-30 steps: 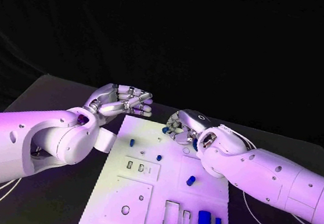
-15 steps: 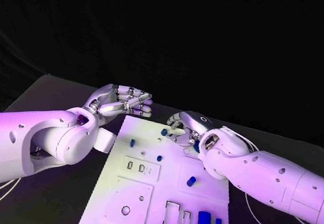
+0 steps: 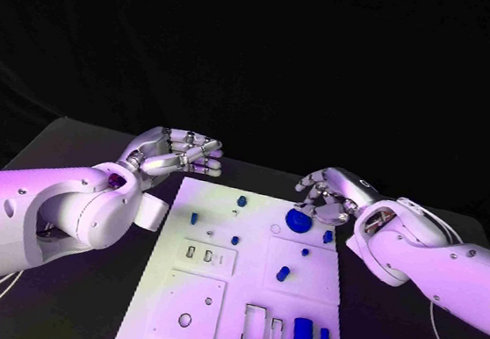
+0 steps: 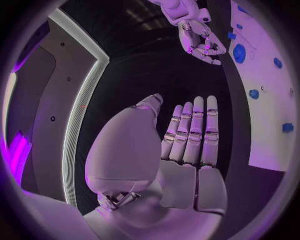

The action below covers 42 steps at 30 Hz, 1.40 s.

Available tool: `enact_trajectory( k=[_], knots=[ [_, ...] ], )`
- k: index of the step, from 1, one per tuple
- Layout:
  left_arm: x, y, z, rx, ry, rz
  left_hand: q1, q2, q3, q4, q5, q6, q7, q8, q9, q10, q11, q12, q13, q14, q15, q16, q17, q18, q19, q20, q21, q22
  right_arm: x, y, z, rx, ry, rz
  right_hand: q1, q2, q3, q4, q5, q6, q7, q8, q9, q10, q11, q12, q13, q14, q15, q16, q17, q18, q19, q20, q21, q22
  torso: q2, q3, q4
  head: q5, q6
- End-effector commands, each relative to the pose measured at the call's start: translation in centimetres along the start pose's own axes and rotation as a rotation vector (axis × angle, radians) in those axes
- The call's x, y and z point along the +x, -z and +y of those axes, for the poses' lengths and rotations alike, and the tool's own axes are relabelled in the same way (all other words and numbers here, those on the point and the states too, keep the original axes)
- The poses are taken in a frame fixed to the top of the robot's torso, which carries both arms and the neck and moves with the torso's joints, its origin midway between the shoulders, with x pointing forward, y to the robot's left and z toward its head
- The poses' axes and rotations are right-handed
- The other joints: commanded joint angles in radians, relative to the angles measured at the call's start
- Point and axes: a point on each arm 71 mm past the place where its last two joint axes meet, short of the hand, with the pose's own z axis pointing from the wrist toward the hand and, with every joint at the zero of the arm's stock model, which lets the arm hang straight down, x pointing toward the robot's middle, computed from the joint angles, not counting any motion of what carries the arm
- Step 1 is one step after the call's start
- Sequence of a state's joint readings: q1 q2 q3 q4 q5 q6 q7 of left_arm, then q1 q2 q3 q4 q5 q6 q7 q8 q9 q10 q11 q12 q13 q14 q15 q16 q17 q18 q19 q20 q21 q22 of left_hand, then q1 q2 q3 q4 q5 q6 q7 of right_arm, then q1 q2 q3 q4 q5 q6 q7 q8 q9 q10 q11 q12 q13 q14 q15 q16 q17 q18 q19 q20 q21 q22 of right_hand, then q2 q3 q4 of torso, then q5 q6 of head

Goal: Assemble the parts on the task board

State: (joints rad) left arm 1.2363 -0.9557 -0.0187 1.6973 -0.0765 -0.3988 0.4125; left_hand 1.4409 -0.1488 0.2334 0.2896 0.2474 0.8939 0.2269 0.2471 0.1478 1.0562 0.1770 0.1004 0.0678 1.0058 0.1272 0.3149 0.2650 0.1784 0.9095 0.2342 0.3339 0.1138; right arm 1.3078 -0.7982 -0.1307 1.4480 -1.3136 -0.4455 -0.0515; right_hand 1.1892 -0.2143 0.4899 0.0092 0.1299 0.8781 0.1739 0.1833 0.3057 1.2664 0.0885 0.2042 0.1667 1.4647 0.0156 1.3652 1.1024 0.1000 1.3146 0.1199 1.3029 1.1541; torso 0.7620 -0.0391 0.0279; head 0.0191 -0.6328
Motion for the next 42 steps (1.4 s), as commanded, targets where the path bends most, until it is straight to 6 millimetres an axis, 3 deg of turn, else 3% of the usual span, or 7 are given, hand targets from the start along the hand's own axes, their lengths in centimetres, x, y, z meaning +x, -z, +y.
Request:
enact_trajectory(
  k=[1, 6, 11, 15, 19, 32, 42],
  knots=[
    [0.1, -0.1, -0.1, 0.005, 0.014, 0.017, -0.006, 0.000, -0.001, -0.003, -0.004, -0.009, 0.005, -0.006, -0.001, -0.008, -0.001, -0.004, 0.000, -0.008, 0.002, -0.005, 0.001, 0.004, -0.001, 0.004, -0.004, -0.001, 0.5, 0.6, -0.7, 0.066, -0.059, 0.122, -0.004, -0.022, -0.037, 0.008, 0.014, -0.024, -0.005, 0.001, 0.003, 0.016, -0.006, 0.045, 0.042, 0.017, -0.011, 0.005, -0.003, -0.008, 0.003, -0.007, 0.005, 0.007, -0.005, 0.0041, -0.0084, -0.001, -0.002],
    [0.1, -0.2, -0.1, 0.003, 0.016, 0.018, -0.006, 0.000, -0.001, -0.003, -0.004, -0.009, 0.005, -0.006, -0.001, -0.008, -0.001, -0.004, 0.000, -0.008, 0.002, -0.005, 0.001, 0.004, -0.001, 0.004, -0.004, -0.001, 0.4, 1.3, -2.0, 0.114, -0.055, 0.186, 0.021, -0.017, -0.114, 0.024, 0.047, -0.056, -0.014, 0.032, 0.023, -0.001, -0.019, 0.216, 0.200, 0.027, -0.021, 0.030, 0.036, -0.014, 0.021, -0.018, 0.022, 0.040, -0.008, 0.0066, -0.0129, 0.000, -0.008],
    [0.1, -0.2, 0.0, 0.003, 0.016, 0.018, -0.006, 0.000, -0.001, -0.003, -0.004, -0.009, 0.005, -0.006, -0.001, -0.008, -0.001, -0.004, 0.000, -0.008, 0.002, -0.005, 0.001, 0.004, -0.001, 0.004, -0.004, -0.001, 0.6, 1.1, -2.4, 0.127, -0.054, 0.202, 0.062, 0.007, -0.173, 0.064, 0.071, -0.095, -0.014, 0.091, 0.050, -0.126, -0.017, 0.480, 0.447, 0.040, -0.020, 0.070, 0.103, -0.022, 0.045, -0.018, 0.043, 0.084, -0.007, 0.0079, -0.0108, -0.001, -0.008],
    [0.1, -0.2, 0.0, 0.002, 0.016, 0.018, -0.006, 0.000, -0.001, -0.003, -0.004, -0.009, 0.005, -0.006, -0.001, -0.008, -0.001, -0.004, 0.000, -0.008, 0.002, -0.005, 0.001, 0.004, -0.001, 0.004, -0.004, -0.001, 1.0, 0.7, -2.3, 0.127, -0.053, 0.205, 0.081, 0.015, -0.200, 0.088, 0.074, -0.116, -0.008, 0.119, 0.056, -0.036, -0.011, 0.845, 0.806, 0.067, -0.012, 0.138, 0.259, -0.031, 0.070, -0.011, 0.070, 0.131, -0.005, 0.0062, -0.0094, -0.001, -0.008],
    [0.0, -0.2, 0.0, 0.001, 0.016, 0.018, -0.006, 0.000, -0.001, -0.003, -0.004, -0.009, 0.005, -0.006, -0.001, -0.008, -0.001, -0.004, 0.000, -0.008, 0.002, -0.005, 0.001, 0.004, -0.001, 0.004, -0.004, -0.001, 1.4, 0.3, -2.3, 0.129, -0.046, 0.201, 0.093, 0.023, -0.214, 0.099, 0.077, -0.123, -0.003, 0.135, 0.057, 0.036, -0.005, 1.028, 0.996, 0.077, -0.006, 0.162, 0.322, -0.037, 0.089, -0.005, 0.092, 0.165, -0.006, 0.0047, -0.0098, -0.001, -0.010],
    [0.1, -0.2, 0.0, 0.000, 0.017, 0.021, -0.006, 0.000, -0.001, -0.003, -0.004, -0.009, 0.005, -0.006, -0.001, -0.008, -0.001, -0.004, 0.000, -0.008, 0.002, -0.005, 0.001, 0.004, -0.001, 0.004, -0.004, -0.001, 2.9, -0.7, -2.4, 0.145, -0.022, 0.189, 0.108, 0.036, -0.213, 0.105, 0.081, -0.125, 0.001, 0.151, 0.056, 0.101, 0.001, 1.148, 1.125, 0.085, 0.000, 0.178, 0.365, -0.043, 0.106, 0.001, 0.111, 0.195, -0.006, 0.0046, -0.0075, 0.004, -0.016],
    [0.0, -0.3, 0.1, -0.002, 0.017, 0.021, -0.005, 0.001, 0.000, -0.003, -0.005, -0.007, 0.004, -0.005, -0.001, -0.005, -0.002, -0.005, 0.001, -0.009, 0.001, -0.007, 0.003, 0.004, -0.002, 0.004, -0.006, -0.003, 3.3, -1.0, -2.3, 0.142, -0.006, 0.185, 0.111, 0.041, -0.209, 0.106, 0.081, -0.124, 0.002, 0.154, 0.055, 0.114, 0.002, 1.168, 1.147, 0.087, 0.001, 0.180, 0.372, -0.045, 0.110, 0.002, 0.115, 0.202, -0.008, 0.0048, -0.0107, 0.009, -0.022]
  ],
)
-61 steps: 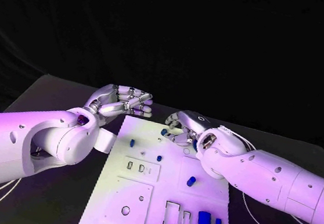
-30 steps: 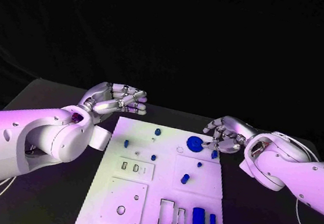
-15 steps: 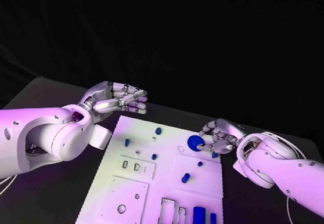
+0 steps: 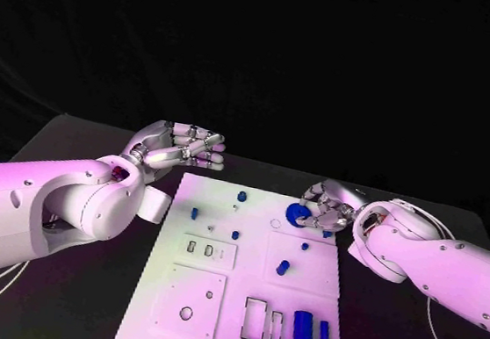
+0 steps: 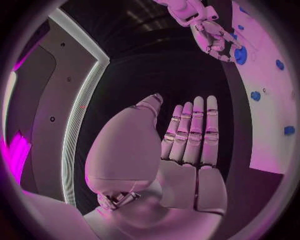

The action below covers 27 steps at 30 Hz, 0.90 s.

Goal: Assemble the parts on the task board

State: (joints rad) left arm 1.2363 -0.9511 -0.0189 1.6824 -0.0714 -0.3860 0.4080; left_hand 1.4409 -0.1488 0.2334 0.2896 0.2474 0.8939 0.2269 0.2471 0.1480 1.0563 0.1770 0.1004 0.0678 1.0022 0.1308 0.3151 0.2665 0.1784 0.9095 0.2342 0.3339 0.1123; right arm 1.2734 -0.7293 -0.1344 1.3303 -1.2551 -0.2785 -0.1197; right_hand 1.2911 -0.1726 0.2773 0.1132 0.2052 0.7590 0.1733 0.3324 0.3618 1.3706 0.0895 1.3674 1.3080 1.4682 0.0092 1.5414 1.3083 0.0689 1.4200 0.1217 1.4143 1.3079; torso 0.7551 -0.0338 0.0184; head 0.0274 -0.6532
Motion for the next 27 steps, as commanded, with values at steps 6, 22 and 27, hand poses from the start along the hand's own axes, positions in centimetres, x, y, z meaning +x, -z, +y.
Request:
enact_trajectory(
  k=[6, 22, 27],
  knots=[
    [0.3, -0.1, -0.1, 0.004, 0.013, 0.022, -0.005, 0.001, 0.000, -0.003, -0.005, -0.007, 0.004, -0.005, -0.001, -0.005, -0.002, -0.005, 0.001, -0.006, -0.002, -0.007, 0.001, 0.004, -0.002, 0.004, -0.006, -0.001, 0.3, -0.2, 0.1, 0.000, 0.036, -0.003, 0.012, 0.005, 0.009, 0.002, 0.004, -0.001, 0.002, 0.009, -0.001, 0.023, 0.001, 0.024, 0.027, 0.084, 0.008, 0.006, 0.171, -0.015, 0.007, 0.001, 0.007, 0.053, -0.001, 0.0000, -0.0003, 0.000, -0.002],
    [0.2, 0.0, -0.1, -0.001, 0.015, 0.027, -0.005, 0.001, 0.000, -0.003, -0.005, -0.008, 0.004, -0.005, -0.001, -0.005, -0.002, -0.005, 0.001, -0.006, -0.002, -0.008, 0.002, 0.005, -0.002, 0.004, -0.006, -0.002, 0.6, 0.1, 0.5, -0.039, 0.152, -0.053, 0.043, 0.001, 0.087, -0.038, -0.006, 0.143, -0.044, 0.087, 0.036, 0.096, -0.039, 0.106, 0.127, 0.088, -0.024, 0.013, 0.194, -0.025, 0.036, -0.026, 0.038, 0.101, -0.001, -0.0001, -0.0013, 0.002, -0.008],
    [0.2, 0.0, -0.1, -0.001, 0.016, 0.028, -0.005, 0.001, 0.000, -0.003, -0.005, -0.008, 0.004, -0.005, -0.001, -0.005, -0.002, -0.005, 0.001, -0.006, -0.002, -0.008, 0.002, 0.005, -0.002, 0.004, -0.006, -0.002, 0.5, 0.2, 1.1, -0.076, 0.178, -0.110, 0.040, -0.004, 0.100, -0.043, 0.009, 0.148, -0.046, 0.089, 0.040, 0.101, -0.042, 0.110, 0.133, 0.089, -0.028, 0.014, 0.198, -0.027, 0.042, -0.029, 0.044, 0.111, -0.001, 0.0000, -0.0006, 0.000, -0.005]
  ],
)
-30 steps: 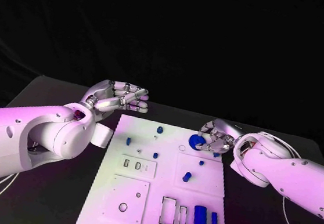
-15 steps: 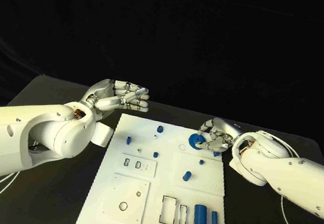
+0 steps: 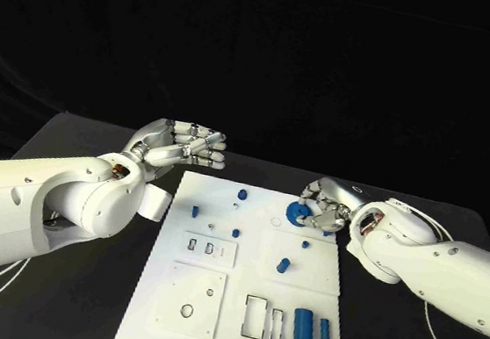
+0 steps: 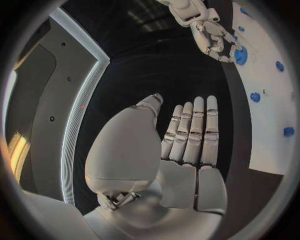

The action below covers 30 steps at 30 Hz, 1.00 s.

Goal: Assemble the parts on the task board

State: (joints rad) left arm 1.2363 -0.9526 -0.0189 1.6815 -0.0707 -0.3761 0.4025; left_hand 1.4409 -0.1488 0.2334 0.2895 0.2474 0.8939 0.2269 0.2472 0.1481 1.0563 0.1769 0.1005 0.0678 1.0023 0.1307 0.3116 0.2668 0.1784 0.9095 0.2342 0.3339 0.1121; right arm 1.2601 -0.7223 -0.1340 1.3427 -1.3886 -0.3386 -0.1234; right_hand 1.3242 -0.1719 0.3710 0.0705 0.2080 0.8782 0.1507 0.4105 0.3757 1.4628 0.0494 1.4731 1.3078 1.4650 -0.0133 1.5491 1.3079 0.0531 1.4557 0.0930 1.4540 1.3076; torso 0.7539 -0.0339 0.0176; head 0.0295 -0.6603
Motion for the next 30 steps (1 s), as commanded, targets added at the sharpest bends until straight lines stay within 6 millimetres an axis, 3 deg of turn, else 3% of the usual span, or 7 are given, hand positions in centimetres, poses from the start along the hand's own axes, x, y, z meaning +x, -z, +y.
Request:
enact_trajectory(
  k=[1, 8, 15, 24, 28, 30],
  knots=[
    [0.3, 0.0, -0.1, 0.005, 0.012, 0.022, -0.005, 0.001, 0.000, -0.003, -0.005, -0.008, 0.004, -0.005, -0.001, -0.005, -0.002, -0.005, 0.001, -0.006, -0.002, -0.004, 0.002, 0.005, -0.002, 0.004, -0.006, -0.001, 0.0, 0.2, 0.4, -0.032, 0.075, -0.069, 0.005, -0.007, 0.008, -0.001, 0.008, 0.029, -0.024, 0.010, 0.027, 0.008, -0.002, 0.003, 0.132, 0.093, -0.005, 0.006, 0.199, -0.012, 0.007, -0.001, 0.005, 0.112, 0.000, 0.0001, 0.0007, -0.002, 0.002],
    [0.2, 0.0, -0.1, 0.005, 0.012, 0.022, -0.005, 0.003, 0.001, -0.002, -0.004, -0.008, 0.004, -0.006, -0.001, -0.006, -0.002, -0.006, 0.001, -0.006, -0.002, -0.005, 0.003, 0.005, -0.002, 0.005, -0.006, -0.002, -0.3, 0.5, 1.4, -0.068, 0.080, -0.141, -0.016, -0.017, 0.029, 0.000, 0.047, 0.032, -0.026, 0.008, 0.032, 0.012, -0.004, 0.005, 0.136, 0.094, -0.008, 0.008, 0.205, -0.014, 0.014, -0.004, 0.012, 0.123, 0.000, -0.0001, 0.0007, -0.001, 0.007],
    [0.2, -0.1, -0.1, 0.006, 0.012, 0.022, -0.005, 0.003, 0.001, -0.002, -0.004, -0.008, 0.004, -0.006, -0.001, -0.006, -0.002, -0.006, 0.001, -0.006, -0.002, -0.005, 0.003, 0.005, -0.002, 0.005, -0.006, -0.002, -0.4, 1.1, 3.8, -0.124, 0.073, -0.180, -0.035, -0.023, 0.050, 0.003, 0.088, 0.033, -0.026, 0.006, 0.037, 0.014, -0.005, 0.006, 0.138, 0.094, -0.008, 0.008, 0.206, -0.016, 0.017, -0.005, 0.015, 0.128, -0.001, -0.0007, 0.0003, 0.001, 0.008],
    [0.4, -0.2, -0.1, 0.006, 0.013, 0.023, -0.004, 0.005, 0.002, -0.002, -0.004, -0.008, 0.004, -0.006, -0.001, -0.006, -0.002, -0.007, 0.001, -0.007, -0.002, -0.005, 0.003, 0.005, -0.002, 0.005, -0.006, -0.002, 0.0, -0.1, 7.8, -0.187, 0.079, -0.184, -0.033, -0.024, 0.062, -0.003, 0.076, 0.031, -0.026, 0.002, 0.038, 0.012, -0.005, 0.003, 0.135, 0.094, -0.009, 0.008, 0.206, -0.016, 0.017, -0.006, 0.015, 0.128, 0.001, -0.0025, 0.0057, 0.001, 0.012],
    [0.5, -0.2, -0.1, 0.006, 0.013, 0.025, -0.004, 0.005, 0.002, -0.002, -0.004, -0.008, 0.004, -0.006, -0.001, -0.006, -0.002, -0.007, 0.001, -0.007, -0.002, -0.005, 0.003, 0.005, -0.002, 0.005, -0.006, -0.002, 0.5, -0.9, 9.1, -0.204, 0.081, -0.179, -0.033, -0.024, 0.065, -0.003, 0.073, 0.031, -0.026, 0.001, 0.039, 0.011, -0.005, 0.003, 0.134, 0.094, -0.009, 0.008, 0.205, -0.015, 0.016, -0.006, 0.014, 0.128, 0.002, -0.0010, 0.0013, 0.006, 0.011],
    [0.5, -0.2, -0.1, 0.006, 0.014, 0.026, -0.004, 0.005, 0.002, -0.002, -0.004, -0.008, 0.004, -0.006, -0.001, -0.006, -0.002, -0.007, 0.001, -0.007, -0.002, -0.005, 0.003, 0.005, -0.002, 0.005, -0.006, -0.002, 0.8, -1.3, 9.7, -0.212, 0.082, -0.176, -0.033, -0.024, 0.065, -0.003, 0.073, 0.031, -0.026, 0.001, 0.039, 0.011, -0.005, 0.003, 0.134, 0.094, -0.009, 0.008, 0.205, -0.015, 0.016, -0.006, 0.014, 0.128, 0.002, -0.0021, 0.0020, 0.005, 0.010]
  ],
)
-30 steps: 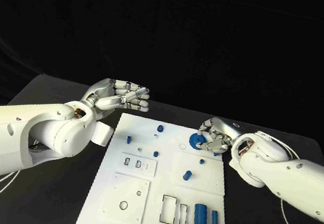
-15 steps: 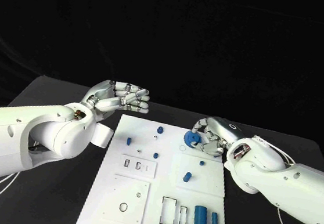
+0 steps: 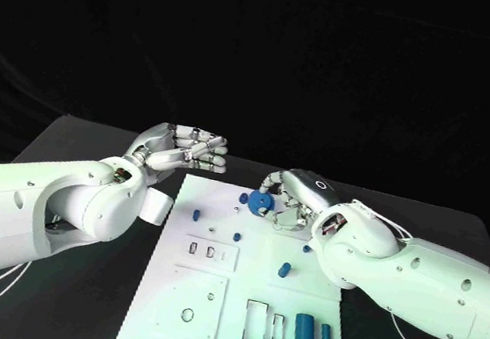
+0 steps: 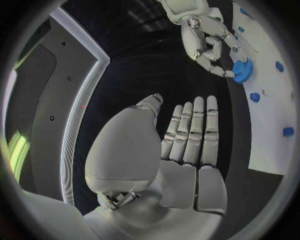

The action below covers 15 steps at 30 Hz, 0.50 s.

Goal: Assemble the parts on the task board

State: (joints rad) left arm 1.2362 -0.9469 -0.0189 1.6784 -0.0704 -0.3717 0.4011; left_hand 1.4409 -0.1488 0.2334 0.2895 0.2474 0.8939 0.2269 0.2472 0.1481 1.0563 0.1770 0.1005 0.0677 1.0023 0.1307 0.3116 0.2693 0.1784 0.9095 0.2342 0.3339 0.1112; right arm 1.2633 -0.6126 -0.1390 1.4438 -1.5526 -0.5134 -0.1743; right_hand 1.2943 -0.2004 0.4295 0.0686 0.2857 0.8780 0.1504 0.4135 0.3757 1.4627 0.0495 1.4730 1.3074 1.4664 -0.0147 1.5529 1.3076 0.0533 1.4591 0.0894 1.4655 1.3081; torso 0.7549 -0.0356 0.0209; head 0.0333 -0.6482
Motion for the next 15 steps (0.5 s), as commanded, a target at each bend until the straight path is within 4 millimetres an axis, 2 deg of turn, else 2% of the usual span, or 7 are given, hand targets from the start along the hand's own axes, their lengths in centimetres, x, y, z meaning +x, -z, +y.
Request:
enact_trajectory(
  k=[1, 6, 12, 15],
  knots=[
    [0.4, -0.1, -0.1, 0.008, 0.011, 0.021, -0.004, 0.005, 0.002, -0.002, -0.004, -0.008, 0.004, -0.006, -0.001, -0.006, -0.002, -0.007, 0.001, -0.007, -0.002, -0.005, 0.001, 0.005, -0.002, 0.005, -0.006, -0.001, 0.3, -0.5, 0.5, -0.003, 0.027, -0.008, -0.003, 0.005, 0.008, -0.002, -0.006, 0.030, -0.025, -0.002, 0.039, 0.011, -0.004, 0.002, 0.134, 0.093, -0.007, 0.004, 0.205, -0.015, 0.013, -0.002, 0.002, 0.127, 0.002, -0.0005, -0.0012, 0.002, -0.002],
    [0.5, -0.1, -0.1, 0.008, 0.013, 0.024, -0.004, 0.005, 0.002, -0.002, -0.004, -0.008, 0.004, -0.006, -0.001, -0.006, -0.002, -0.007, 0.001, -0.007, -0.002, -0.005, 0.001, 0.005, -0.002, 0.005, -0.006, -0.001, 1.2, -1.2, 1.5, -0.017, 0.023, 0.004, -0.007, 0.005, 0.013, -0.001, -0.010, 0.028, -0.024, -0.005, 0.039, 0.010, -0.003, 0.002, 0.134, 0.092, -0.007, 0.004, 0.204, -0.015, 0.012, -0.002, 0.001, 0.126, 0.001, 0.0010, -0.0017, 0.003, -0.004],
    [0.6, -0.2, -0.1, 0.009, 0.014, 0.027, -0.004, 0.005, 0.002, -0.002, -0.004, -0.008, 0.004, -0.006, -0.001, -0.006, -0.002, -0.007, 0.001, -0.007, -0.002, -0.005, 0.001, 0.005, -0.002, 0.005, -0.006, -0.001, 2.2, -1.8, 2.2, -0.024, 0.018, 0.020, -0.010, 0.005, 0.015, 0.000, -0.012, 0.026, -0.023, -0.007, 0.039, 0.010, -0.003, 0.001, 0.134, 0.092, -0.006, 0.003, 0.204, -0.015, 0.011, -0.002, 0.000, 0.125, 0.001, 0.0007, 0.0004, 0.002, -0.005],
    [0.7, -0.2, -0.1, 0.009, 0.014, 0.026, -0.004, 0.005, 0.002, -0.002, -0.004, -0.008, 0.004, -0.006, -0.001, -0.006, -0.002, -0.007, 0.001, -0.007, -0.002, -0.005, 0.001, 0.005, -0.002, 0.005, -0.006, -0.001, 2.8, -2.2, 2.3, -0.023, 0.017, 0.027, -0.013, 0.004, 0.018, 0.000, -0.016, 0.023, -0.022, -0.010, 0.039, 0.010, -0.002, 0.001, 0.133, 0.092, -0.005, 0.003, 0.204, -0.015, 0.011, -0.001, 0.000, 0.126, 0.001, 0.0022, -0.0020, 0.003, -0.005]
  ],
)
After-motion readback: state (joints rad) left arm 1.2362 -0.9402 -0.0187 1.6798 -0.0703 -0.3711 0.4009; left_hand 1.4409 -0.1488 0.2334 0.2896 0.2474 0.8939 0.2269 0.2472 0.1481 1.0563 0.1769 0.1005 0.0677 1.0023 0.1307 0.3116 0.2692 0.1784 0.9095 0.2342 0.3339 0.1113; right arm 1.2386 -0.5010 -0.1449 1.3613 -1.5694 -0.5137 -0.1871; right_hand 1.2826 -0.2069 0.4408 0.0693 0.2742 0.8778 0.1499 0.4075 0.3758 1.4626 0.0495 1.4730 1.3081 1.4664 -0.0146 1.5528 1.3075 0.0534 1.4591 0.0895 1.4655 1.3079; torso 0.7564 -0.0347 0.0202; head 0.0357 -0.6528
